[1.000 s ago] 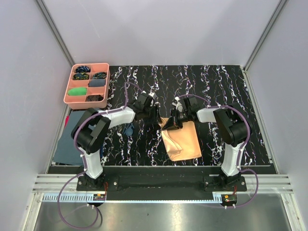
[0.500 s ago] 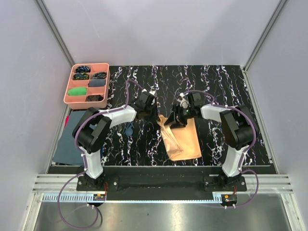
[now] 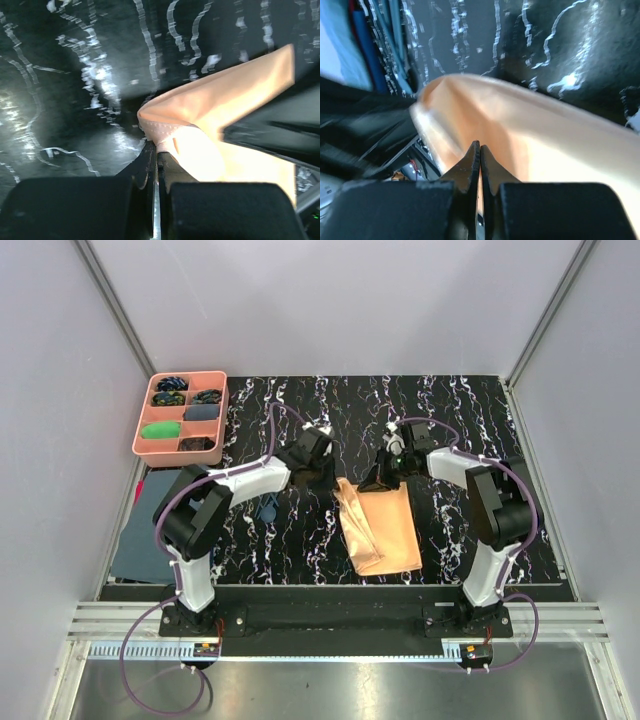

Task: Fold the napkin into a case and place the utensils inside
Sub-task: Fold the lower triangle-folded napkin at the center of the board.

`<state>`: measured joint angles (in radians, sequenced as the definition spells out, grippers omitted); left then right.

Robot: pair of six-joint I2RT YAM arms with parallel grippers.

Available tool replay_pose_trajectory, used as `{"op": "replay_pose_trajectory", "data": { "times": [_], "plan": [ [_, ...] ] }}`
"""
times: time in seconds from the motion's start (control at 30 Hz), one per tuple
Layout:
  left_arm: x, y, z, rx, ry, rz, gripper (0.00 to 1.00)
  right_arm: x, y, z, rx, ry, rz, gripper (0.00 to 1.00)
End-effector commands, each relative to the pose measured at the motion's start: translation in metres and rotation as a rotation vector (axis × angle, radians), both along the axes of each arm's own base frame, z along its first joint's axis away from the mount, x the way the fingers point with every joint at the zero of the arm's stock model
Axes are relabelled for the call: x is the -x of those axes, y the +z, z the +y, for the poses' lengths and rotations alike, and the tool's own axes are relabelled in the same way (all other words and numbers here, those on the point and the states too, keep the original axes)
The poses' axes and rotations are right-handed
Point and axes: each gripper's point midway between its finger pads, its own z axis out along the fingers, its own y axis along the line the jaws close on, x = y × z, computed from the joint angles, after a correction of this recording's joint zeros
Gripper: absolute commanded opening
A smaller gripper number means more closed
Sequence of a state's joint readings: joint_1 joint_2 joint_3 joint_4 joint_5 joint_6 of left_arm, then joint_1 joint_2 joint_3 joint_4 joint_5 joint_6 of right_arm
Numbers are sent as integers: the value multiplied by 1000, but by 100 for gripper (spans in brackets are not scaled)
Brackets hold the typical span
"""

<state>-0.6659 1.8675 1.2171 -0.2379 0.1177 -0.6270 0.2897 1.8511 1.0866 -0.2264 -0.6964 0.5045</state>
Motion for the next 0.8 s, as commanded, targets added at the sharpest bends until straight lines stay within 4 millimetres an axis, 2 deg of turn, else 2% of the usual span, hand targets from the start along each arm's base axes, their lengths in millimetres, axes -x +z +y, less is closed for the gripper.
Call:
{"op": "replay_pose_trajectory", "data": {
  "times": [0.0, 0.17, 0.23, 0.37, 0.5, 0.6, 0.63, 0.7, 0.73, 0.77],
  "plan": [
    [-12, 24, -22, 26, 28, -29, 0, -10, -15, 3, 0, -11, -13, 5],
    [-6, 14, -39, 8, 43, 33, 0, -16, -46, 0, 47, -34, 25, 2],
    [-8, 8, -50, -1, 40, 46, 0, -18, -51, -3, 66, -50, 25, 2],
    [-9, -4, -64, -9, 55, 79, 0, -19, -48, 1, 43, -46, 33, 2],
    [-13, -6, -66, -20, 88, 63, 0, -19, -48, 2, 35, -37, 36, 2],
    [-15, -8, -67, -19, 104, 69, 0, -23, -46, -7, 99, -59, 18, 2],
    [-14, -9, -68, -16, 112, 73, 0, -23, -37, -11, 126, -63, 4, 3],
    [-14, -12, -66, -16, 121, 78, 0, -30, -26, -21, 191, -95, -28, 9],
    [-14, -12, -67, -9, 129, 77, 0, -24, -19, -28, 226, -91, -21, 17],
    [-14, -13, -66, -9, 132, 78, 0, -23, -14, -32, 248, -96, -26, 21]
  ]
}}
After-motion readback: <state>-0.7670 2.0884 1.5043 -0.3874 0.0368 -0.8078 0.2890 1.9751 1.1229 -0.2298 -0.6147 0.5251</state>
